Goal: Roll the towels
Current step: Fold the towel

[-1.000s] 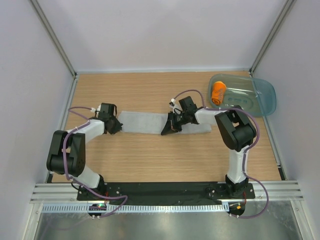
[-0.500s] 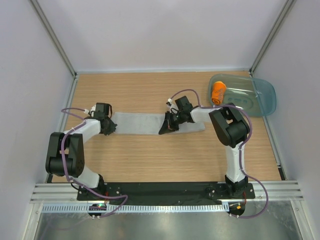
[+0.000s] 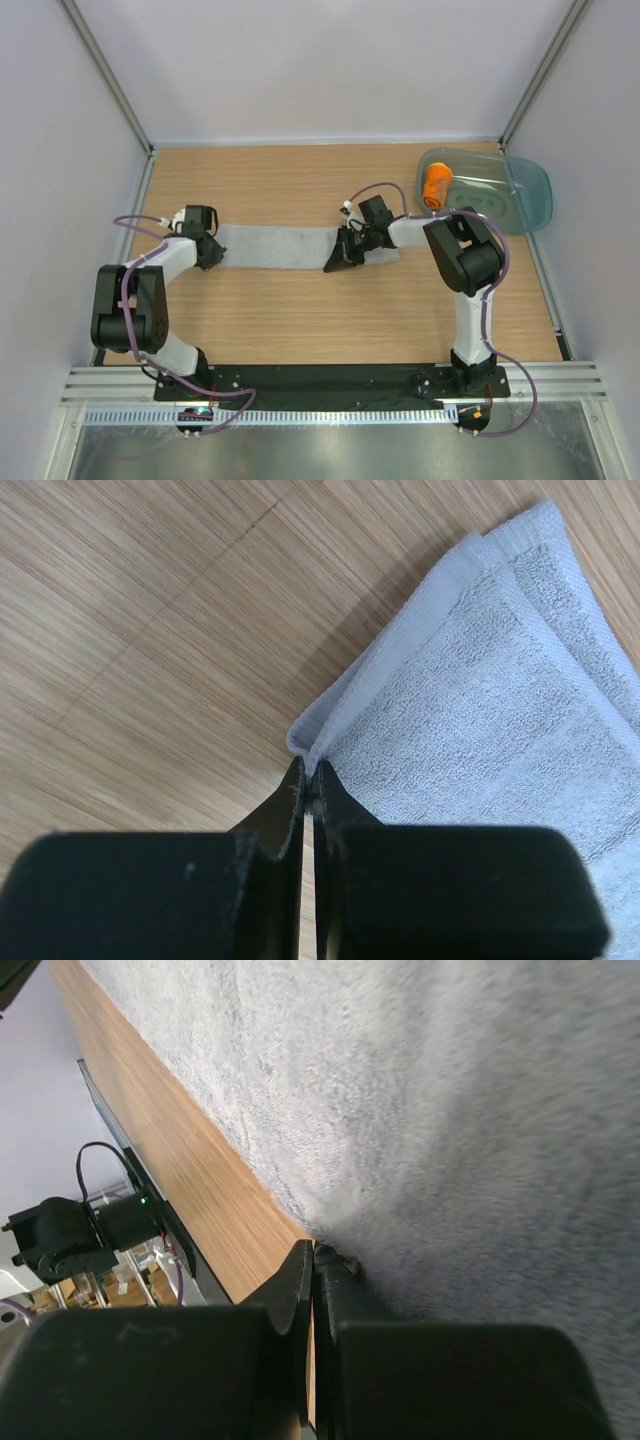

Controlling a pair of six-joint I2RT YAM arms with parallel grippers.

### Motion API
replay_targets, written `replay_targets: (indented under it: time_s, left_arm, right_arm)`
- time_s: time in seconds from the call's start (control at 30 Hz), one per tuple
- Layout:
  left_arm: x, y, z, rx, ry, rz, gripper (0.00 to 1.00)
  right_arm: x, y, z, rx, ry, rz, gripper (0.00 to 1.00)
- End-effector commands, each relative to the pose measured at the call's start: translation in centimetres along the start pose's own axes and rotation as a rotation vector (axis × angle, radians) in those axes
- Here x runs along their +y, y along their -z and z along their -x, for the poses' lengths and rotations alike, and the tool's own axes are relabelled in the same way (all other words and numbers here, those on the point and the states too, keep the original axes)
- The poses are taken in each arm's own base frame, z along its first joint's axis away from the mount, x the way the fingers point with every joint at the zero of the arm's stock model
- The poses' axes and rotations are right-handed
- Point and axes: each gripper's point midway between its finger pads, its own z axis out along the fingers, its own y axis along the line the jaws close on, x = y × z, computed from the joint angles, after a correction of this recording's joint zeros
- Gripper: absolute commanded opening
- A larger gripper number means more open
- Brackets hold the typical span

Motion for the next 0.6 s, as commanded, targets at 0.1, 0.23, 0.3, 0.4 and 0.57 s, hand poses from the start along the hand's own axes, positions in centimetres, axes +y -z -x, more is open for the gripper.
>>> replay_targets:
  time_s: [0.1,0.23,0.3,0.4,0.57]
  left_arm:
    - [2.3,-0.3,0.5,-0.023,-0.045,0.107,0.00]
    - [2.3,-0.2,0.9,-0.037,-0.048,0.111,0.00]
    - [2.3,-0.3,0.8,-0.030,-0.051,0.113,0.00]
    - [2.3,-0.3,0.6,-0.025,-0.050,0.110,0.00]
    - [2.2,-0.4,0.6,-0.023,-0.049,0.105,0.00]
  right_arm:
    - [-0.3,0.6,2.5,-0.039,-0.010,0.053,0.01]
    - [-1.1,1.9,3.0,-0.061,-0.038,0.075,0.01]
    - [-1.2,2.6,2.9,-0.070,-0.047,0.081,0.01]
    - [-0.6,3.9,3.2,-0.099,-0.048,0.117,0.01]
    - [2.3,5.4,3.6,-0.122,-0.011,0.187,0.01]
